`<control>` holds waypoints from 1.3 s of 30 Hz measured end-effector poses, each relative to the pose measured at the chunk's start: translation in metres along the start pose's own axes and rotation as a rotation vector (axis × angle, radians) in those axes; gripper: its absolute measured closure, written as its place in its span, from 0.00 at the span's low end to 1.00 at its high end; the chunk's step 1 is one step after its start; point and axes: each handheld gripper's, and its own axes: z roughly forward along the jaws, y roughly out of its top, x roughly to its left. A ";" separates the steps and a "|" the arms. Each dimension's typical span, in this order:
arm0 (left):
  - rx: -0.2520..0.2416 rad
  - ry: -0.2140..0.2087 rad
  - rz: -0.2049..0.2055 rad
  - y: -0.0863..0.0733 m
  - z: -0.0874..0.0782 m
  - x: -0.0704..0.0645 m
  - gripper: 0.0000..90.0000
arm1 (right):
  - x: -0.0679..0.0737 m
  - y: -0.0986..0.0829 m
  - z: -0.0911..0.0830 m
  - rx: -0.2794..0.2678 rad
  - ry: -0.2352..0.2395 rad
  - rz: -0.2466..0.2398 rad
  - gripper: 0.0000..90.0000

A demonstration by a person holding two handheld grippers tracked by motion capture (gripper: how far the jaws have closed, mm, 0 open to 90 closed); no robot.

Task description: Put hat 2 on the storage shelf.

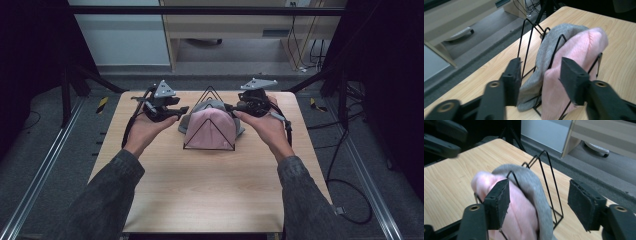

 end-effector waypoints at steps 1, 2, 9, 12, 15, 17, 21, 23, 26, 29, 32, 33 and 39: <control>0.000 0.003 -0.001 -0.002 -0.002 0.000 0.51 | 0.001 -0.003 -0.002 0.002 -0.004 0.009 0.36; 0.012 0.004 0.001 -0.006 -0.007 -0.002 0.45 | 0.001 -0.007 -0.005 0.000 -0.010 0.012 0.34; 0.039 0.001 -0.014 -0.031 -0.021 -0.009 0.25 | 0.003 -0.017 -0.017 -0.008 -0.021 0.035 0.29; 0.050 0.004 -0.021 -0.044 -0.028 -0.010 0.16 | 0.005 -0.026 -0.027 -0.019 -0.030 0.046 0.28; 0.033 -0.003 -0.050 -0.056 -0.034 -0.010 0.14 | 0.005 -0.030 -0.029 -0.013 -0.030 0.051 0.27; 0.039 0.001 -0.070 -0.071 -0.038 -0.009 0.12 | 0.005 -0.036 -0.031 -0.004 -0.033 0.053 0.25; 0.055 -0.001 -0.084 -0.088 -0.041 -0.008 0.10 | 0.003 -0.043 -0.034 0.004 -0.038 0.065 0.23; 0.062 -0.002 -0.098 -0.097 -0.043 -0.008 0.09 | 0.002 -0.052 -0.037 0.015 -0.043 0.093 0.18; 0.110 -0.010 -0.108 -0.122 -0.045 -0.009 0.08 | 0.002 -0.066 -0.041 0.033 -0.055 0.113 0.17; 0.139 -0.019 -0.119 -0.137 -0.045 -0.009 0.07 | 0.001 -0.077 -0.044 0.037 -0.058 0.133 0.16; 0.186 -0.022 -0.116 -0.155 -0.042 -0.011 0.07 | 0.002 -0.098 -0.046 0.055 -0.065 0.166 0.15; 0.207 -0.025 -0.115 -0.161 -0.041 -0.012 0.07 | 0.002 -0.104 -0.046 0.059 -0.064 0.173 0.15; 0.322 -0.062 -0.105 -0.187 -0.033 -0.017 0.07 | 0.007 -0.146 -0.040 0.130 -0.058 0.220 0.14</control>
